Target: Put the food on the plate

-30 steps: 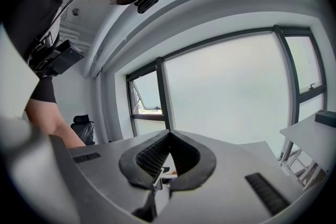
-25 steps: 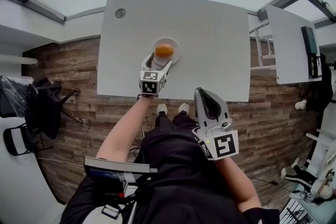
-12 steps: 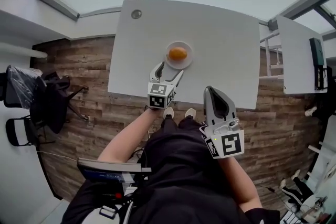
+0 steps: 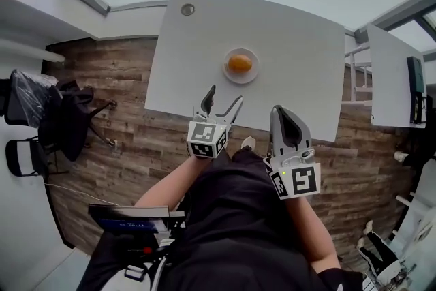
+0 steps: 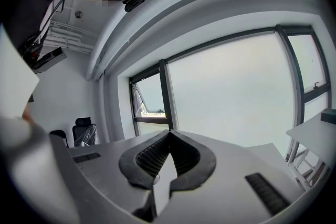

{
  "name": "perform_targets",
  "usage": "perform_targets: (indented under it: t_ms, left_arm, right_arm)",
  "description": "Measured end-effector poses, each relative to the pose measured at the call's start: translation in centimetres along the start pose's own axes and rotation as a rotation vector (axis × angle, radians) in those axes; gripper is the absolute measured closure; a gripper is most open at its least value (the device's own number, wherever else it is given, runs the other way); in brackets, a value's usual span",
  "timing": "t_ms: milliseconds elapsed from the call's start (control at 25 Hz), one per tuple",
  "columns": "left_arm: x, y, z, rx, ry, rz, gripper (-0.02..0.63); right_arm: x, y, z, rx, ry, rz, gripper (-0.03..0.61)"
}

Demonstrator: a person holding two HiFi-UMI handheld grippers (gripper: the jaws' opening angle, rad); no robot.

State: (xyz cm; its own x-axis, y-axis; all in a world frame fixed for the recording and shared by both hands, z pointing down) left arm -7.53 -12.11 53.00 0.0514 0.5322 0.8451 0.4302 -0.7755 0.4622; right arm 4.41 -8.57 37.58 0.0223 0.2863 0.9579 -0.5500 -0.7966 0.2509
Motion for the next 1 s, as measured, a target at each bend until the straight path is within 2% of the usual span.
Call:
perform_targets:
  t_ms: [400, 560, 720, 760, 800, 840, 1000]
  left_arm:
    - [-4.2, -5.8, 0.0, -0.067, -0.038, 0.14, 0.245]
    - [-5.5, -7.9, 1.3, -0.065, -0.013, 0.183, 0.245]
    - [-6.4, -9.8, 2.1, -0.046, -0.032, 0.254, 0.245]
    - [-6.8, -10.2, 2.2, -0.05, -0.028, 0.271, 0.254]
    - [-7.2, -10.6, 2.4, -0.053, -0.018, 0.286, 0.321]
    - [-7.6, -11.0, 2.6, -0.053, -0.003, 0.299, 0.344]
    - [-8.9, -12.3, 3.2, -0.06, 0.027, 0.335, 0.396]
  right_arm:
    - [-0.1, -0.3, -1.1, -0.014, 0.003, 0.014, 0.581]
    - [0.2, -0.5, -1.3, -0.022, 0.007, 0.015, 0.581]
    - [0.5, -0.5, -2.0, -0.038, 0.007, 0.011, 0.581]
    - [0.5, -0.5, -2.1, -0.042, 0.008, 0.01, 0.581]
    - [0.5, -0.5, -2.2, -0.045, 0.008, 0.01, 0.581]
    - [0.4, -0.5, -2.4, -0.049, 0.007, 0.012, 0.581]
    - [-0.3, -1.0, -2.8, -0.058, -0.002, 0.027, 0.581]
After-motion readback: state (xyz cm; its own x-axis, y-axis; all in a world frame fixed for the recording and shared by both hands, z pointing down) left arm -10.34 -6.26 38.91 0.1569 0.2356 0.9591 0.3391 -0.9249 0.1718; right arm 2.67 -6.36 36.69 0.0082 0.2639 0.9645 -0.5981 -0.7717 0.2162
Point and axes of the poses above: the fingertips, and each gripper's own axes: y forward along the fingers, z to its right, x out of its underside, the point moved 1 cm from there along -y, backward along the fingers, and after that the axes turned 7 degrees about -z, right-handed, at the moved point
